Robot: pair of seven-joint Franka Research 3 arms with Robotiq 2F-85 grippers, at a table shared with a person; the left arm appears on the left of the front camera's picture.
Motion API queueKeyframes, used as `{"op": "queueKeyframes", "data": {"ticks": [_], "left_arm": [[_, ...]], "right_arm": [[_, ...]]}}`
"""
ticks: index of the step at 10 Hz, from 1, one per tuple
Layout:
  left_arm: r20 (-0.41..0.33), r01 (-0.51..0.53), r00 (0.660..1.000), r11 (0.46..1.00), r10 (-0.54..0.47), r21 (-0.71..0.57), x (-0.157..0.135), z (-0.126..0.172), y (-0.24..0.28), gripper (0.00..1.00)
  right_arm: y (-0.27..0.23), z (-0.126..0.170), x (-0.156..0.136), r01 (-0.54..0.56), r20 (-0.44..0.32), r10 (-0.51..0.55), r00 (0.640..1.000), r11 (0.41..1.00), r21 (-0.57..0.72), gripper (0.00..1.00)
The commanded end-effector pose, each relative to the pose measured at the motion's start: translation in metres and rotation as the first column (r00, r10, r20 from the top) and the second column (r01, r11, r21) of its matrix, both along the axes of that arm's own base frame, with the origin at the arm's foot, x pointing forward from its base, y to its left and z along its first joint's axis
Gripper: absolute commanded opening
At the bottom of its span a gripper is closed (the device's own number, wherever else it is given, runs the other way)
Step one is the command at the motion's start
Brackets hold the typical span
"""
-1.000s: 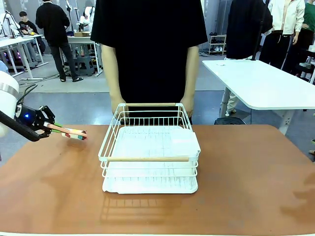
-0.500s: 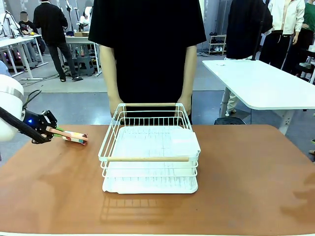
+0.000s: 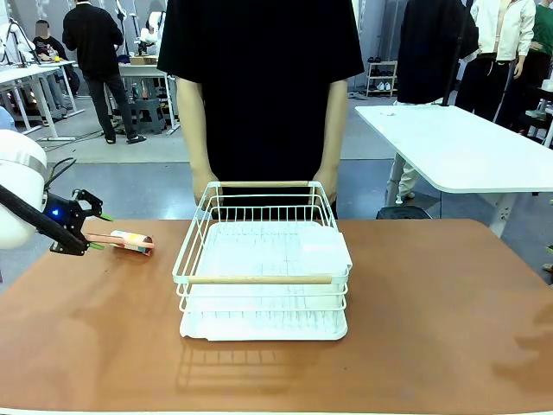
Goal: Clean the table.
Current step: Place the Lint Roller down when the Dish drying rack is positioned in the middle of the table.
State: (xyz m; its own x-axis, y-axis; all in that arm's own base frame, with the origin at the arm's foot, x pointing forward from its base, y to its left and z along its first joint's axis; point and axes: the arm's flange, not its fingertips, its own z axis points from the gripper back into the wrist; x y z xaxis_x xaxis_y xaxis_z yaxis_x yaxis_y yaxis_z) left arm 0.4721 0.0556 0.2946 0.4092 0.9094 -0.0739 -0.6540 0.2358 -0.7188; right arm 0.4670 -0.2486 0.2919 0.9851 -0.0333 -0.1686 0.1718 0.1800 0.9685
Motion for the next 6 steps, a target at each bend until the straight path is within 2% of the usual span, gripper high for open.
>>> {"op": "queueKeyframes", "data": {"ticks": [1,4,6], "left_arm": [[-0.002,0.004,1.000,0.999,-0.004,0.051,-0.019,0.020,0.004,1.00],[-0.069,0.119,0.991,0.986,-0.111,0.118,-0.045,0.052,0.023,1.00],[-0.068,0.211,0.977,0.961,-0.202,0.177,-0.062,0.068,0.031,1.00]], "right_arm": [[0.002,0.002,0.000,-0.001,0.002,0.001,1.000,1.000,-0.004,1.00],[0.002,0.002,0.000,-0.001,0.002,0.001,1.000,1.000,-0.004,1.00],[0.002,0.002,0.000,-0.001,0.002,0.001,1.000,1.000,-0.004,1.00]]}}
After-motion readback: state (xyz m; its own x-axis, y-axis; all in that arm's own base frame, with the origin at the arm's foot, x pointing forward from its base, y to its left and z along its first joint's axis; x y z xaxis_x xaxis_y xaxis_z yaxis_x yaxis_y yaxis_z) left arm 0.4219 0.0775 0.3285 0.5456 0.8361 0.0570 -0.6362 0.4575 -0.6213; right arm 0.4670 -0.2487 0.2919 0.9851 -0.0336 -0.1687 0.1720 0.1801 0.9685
